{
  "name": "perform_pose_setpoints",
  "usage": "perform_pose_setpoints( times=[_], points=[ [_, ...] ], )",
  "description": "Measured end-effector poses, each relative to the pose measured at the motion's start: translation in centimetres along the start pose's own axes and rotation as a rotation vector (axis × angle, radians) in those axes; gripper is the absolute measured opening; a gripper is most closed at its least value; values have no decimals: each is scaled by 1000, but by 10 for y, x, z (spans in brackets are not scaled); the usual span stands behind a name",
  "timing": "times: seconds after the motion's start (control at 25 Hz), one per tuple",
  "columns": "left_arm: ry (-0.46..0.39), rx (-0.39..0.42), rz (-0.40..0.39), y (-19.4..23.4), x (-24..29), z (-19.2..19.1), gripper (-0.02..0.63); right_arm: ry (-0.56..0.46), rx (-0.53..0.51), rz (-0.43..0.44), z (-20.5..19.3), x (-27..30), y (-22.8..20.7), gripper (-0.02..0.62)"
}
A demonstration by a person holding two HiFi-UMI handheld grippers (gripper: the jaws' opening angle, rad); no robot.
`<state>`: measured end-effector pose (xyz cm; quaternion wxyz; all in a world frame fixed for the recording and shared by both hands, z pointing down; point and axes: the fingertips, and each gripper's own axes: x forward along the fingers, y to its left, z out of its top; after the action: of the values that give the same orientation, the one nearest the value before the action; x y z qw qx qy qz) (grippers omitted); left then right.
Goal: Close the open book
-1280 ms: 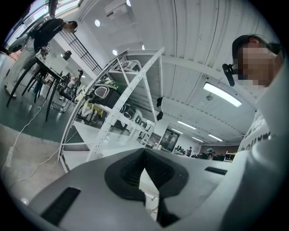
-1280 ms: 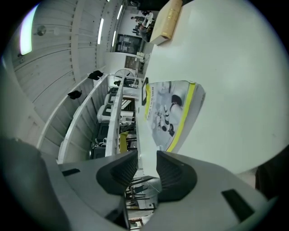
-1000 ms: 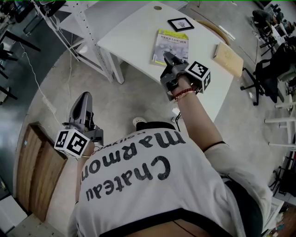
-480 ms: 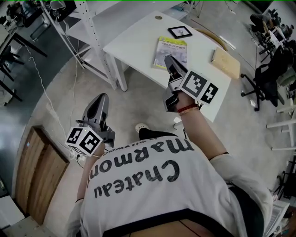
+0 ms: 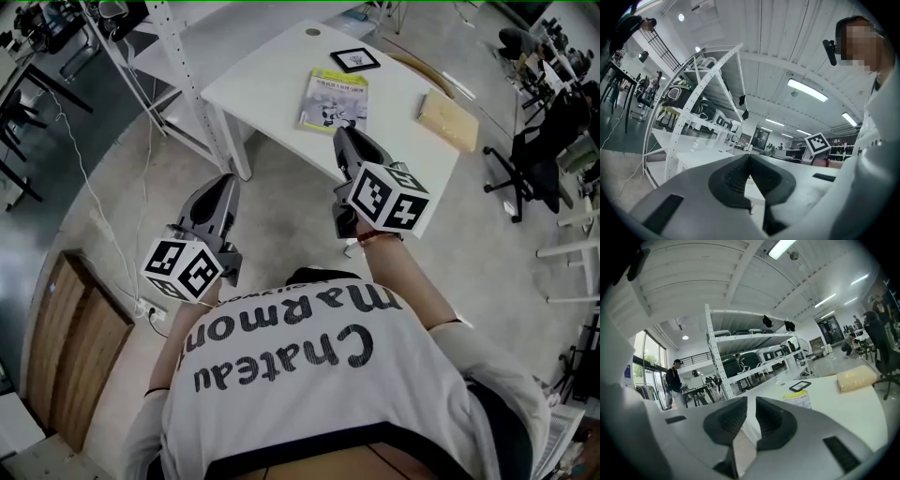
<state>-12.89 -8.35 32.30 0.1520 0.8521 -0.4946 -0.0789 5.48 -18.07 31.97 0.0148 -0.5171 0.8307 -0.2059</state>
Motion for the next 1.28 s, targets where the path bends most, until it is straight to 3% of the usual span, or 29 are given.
perform_pose_setpoints(
  times=[0.4,0.76,1.28],
  points=[
    [-6,-16,1,-44,47,-10,23,38,-33,-34,7,-20,-71,71],
    [-5,-48,79,-75,70,-39,23,68,-28,-24,10,-40,-133,70],
    [-22,-69,145,-114,76,-77,23,117,-53,1,-2,-61,-189,71]
  ],
)
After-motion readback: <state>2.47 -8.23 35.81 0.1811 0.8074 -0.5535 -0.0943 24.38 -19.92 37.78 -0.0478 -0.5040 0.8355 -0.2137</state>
